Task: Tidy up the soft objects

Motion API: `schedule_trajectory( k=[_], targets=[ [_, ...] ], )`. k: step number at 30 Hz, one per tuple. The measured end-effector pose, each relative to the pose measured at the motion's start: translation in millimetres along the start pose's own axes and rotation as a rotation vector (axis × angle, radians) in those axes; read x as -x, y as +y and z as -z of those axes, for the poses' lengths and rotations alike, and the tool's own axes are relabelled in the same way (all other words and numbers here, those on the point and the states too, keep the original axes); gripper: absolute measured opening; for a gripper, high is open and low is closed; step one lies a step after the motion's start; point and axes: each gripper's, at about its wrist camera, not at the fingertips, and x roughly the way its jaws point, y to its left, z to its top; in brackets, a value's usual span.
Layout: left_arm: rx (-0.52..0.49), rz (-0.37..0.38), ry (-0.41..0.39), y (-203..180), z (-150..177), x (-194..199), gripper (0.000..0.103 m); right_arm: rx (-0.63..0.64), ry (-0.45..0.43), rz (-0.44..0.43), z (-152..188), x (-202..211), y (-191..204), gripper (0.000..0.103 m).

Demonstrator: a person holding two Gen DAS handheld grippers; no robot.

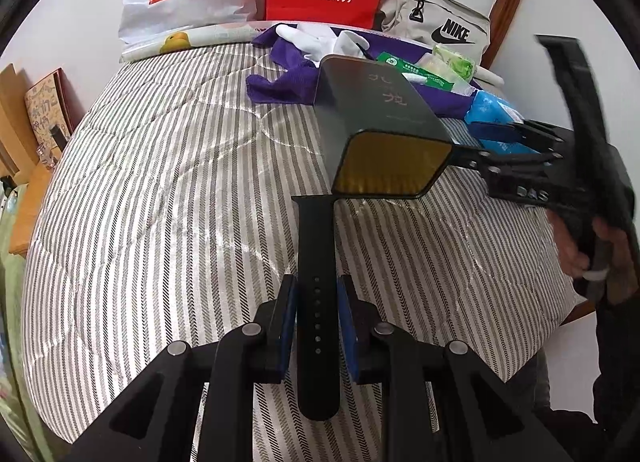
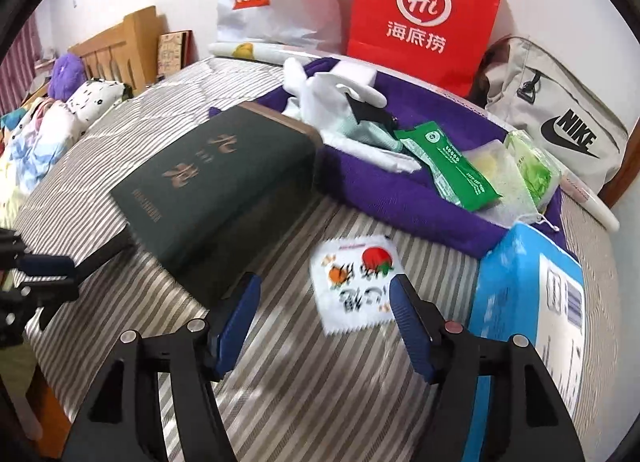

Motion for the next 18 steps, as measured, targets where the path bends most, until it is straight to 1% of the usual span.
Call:
schedule_trajectory(
  k=[4,6,8,9,12,14,16,17,18],
  targets=[
    [-0.008,0.004,-0.004,2.5,-3.4,0.7,0.020,0.010,0.059,0.011,-8.4,-17.9,-5.1,0.067],
    [-0.006,0.009,-0.007,4.5,-4.7,0.7,0.020,0.009,0.090,0.007,-10.7,-26.0,-8.0,0.072],
    [-0.002,0.017,-0.005,6.7,-5.3,0.3,0.020,0.003,0.128,0.011,-12.5,-36.1,-11.5,0.074],
    [-0.001,0.022,-0.005,7.6,-5.2,0.2,0.020,-0.012,0.139,-0.003,-13.3,-40.4,-14.5,0.076],
    [0.003,0.030,-0.005,10.1,-5.0,-0.6,0.020,-0.078,0.146,-0.066,-13.8,-45.3,-26.6,0.077],
    [0.011,0.027,0.001,12.1,-4.9,-2.8,0.020,-0.070,0.141,-0.063,-13.2,-44.7,-26.0,0.076],
    [0.015,0.026,0.008,13.4,-4.1,-5.7,0.020,-0.068,0.132,-0.061,-11.8,-41.9,-24.4,0.067],
    [0.017,0.025,0.011,14.2,-4.0,-6.8,0.020,-0.064,0.130,-0.058,-11.1,-39.8,-23.4,0.057],
    [0.021,0.024,0.015,14.7,-3.6,-8.3,0.020,-0.063,0.132,-0.057,-10.7,-38.3,-22.9,0.052]
  ],
)
